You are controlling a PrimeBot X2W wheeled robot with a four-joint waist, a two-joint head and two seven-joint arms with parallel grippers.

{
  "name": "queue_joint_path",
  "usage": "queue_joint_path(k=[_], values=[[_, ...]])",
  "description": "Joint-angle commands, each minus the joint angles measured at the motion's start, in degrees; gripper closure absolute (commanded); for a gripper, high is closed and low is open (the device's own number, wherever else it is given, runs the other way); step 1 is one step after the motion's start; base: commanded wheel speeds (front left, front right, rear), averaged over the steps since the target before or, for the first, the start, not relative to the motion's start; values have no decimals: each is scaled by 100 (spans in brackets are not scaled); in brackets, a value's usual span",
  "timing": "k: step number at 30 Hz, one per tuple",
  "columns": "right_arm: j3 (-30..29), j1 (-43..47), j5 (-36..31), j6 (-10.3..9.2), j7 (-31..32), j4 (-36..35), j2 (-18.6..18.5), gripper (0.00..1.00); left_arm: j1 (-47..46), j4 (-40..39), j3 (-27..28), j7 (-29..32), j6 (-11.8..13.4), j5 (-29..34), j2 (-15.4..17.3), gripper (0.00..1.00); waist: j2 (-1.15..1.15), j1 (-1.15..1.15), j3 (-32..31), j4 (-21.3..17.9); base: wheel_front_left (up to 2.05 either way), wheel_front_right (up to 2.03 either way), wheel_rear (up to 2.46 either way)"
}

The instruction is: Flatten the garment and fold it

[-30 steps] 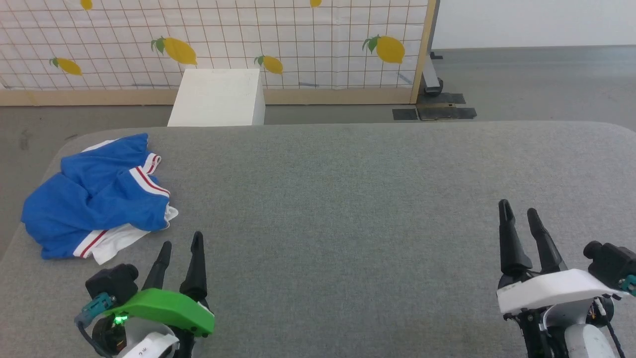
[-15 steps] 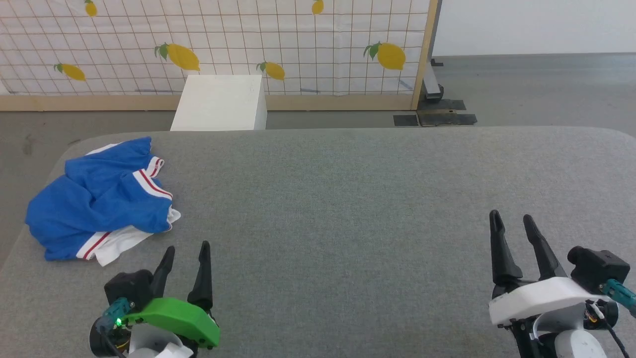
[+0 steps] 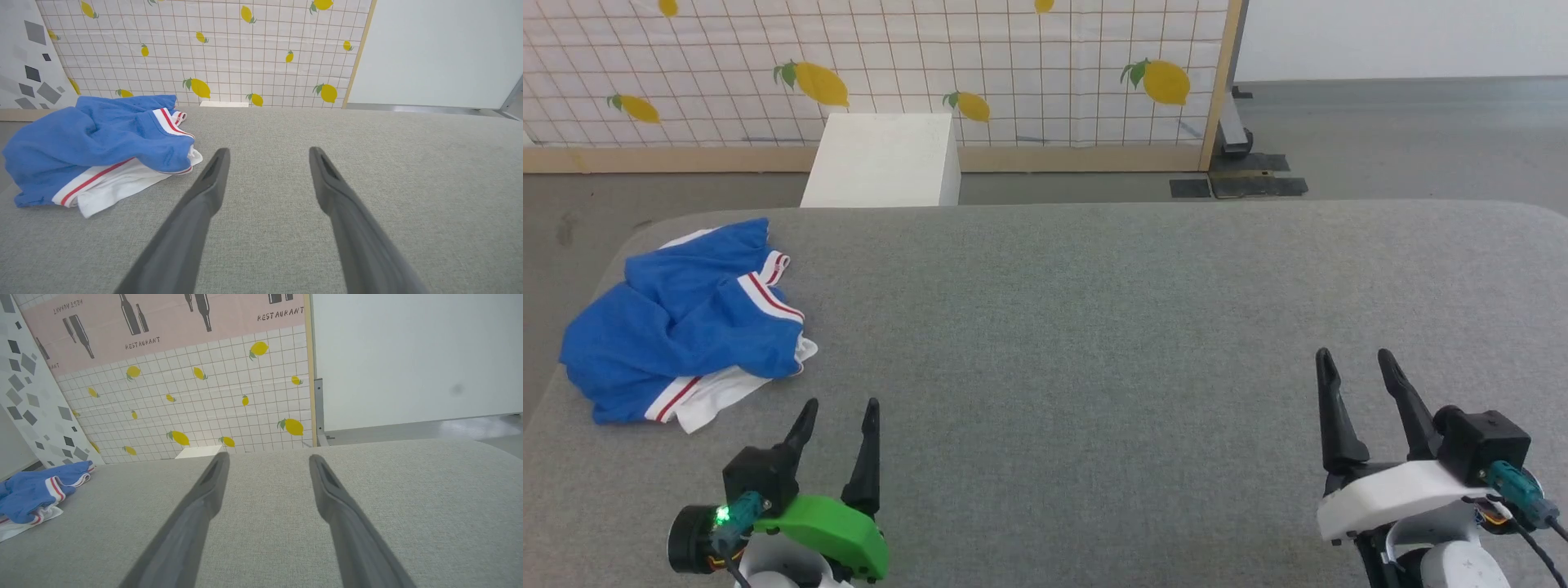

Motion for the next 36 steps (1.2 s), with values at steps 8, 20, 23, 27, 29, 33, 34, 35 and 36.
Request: queue_joint_path(k=[8,20,23,27,29,33,34,35,36], values=[[49,10,-564,36,-191,0,-3,0,3,43,-129,-194,40,531,135,0,0,0,105,5,0,0,0],[58,-59,-515,36,-232,84,-3,0,1,-1,-67,-195,156,371,121,0,0,0,185,3,0,0,0],[50,-66,-503,36,-241,114,-3,0,15,-11,-49,-197,172,322,118,0,0,0,173,0,0,0,0],[49,-76,-496,36,-247,142,-3,0,19,-17,-35,-198,190,275,129,0,0,0,160,0,0,0,0],[55,-67,-494,36,-244,140,-3,0,23,-15,-36,-199,198,263,139,0,0,0,149,-2,0,0,0],[57,-63,-500,36,-242,147,-3,0,26,-16,-44,-200,215,240,160,0,0,0,134,5,0,0,0],[53,-61,-502,36,-244,151,-3,0,25,-16,-48,-200,220,235,163,0,0,0,131,14,0,0,0],[47,-60,-504,36,-246,154,-3,0,22,-17,-52,-200,223,230,165,0,0,0,130,22,0,0,0],[42,-58,-506,36,-248,157,-3,0,20,-17,-57,-200,225,223,167,0,0,0,124,33,0,0,0]])
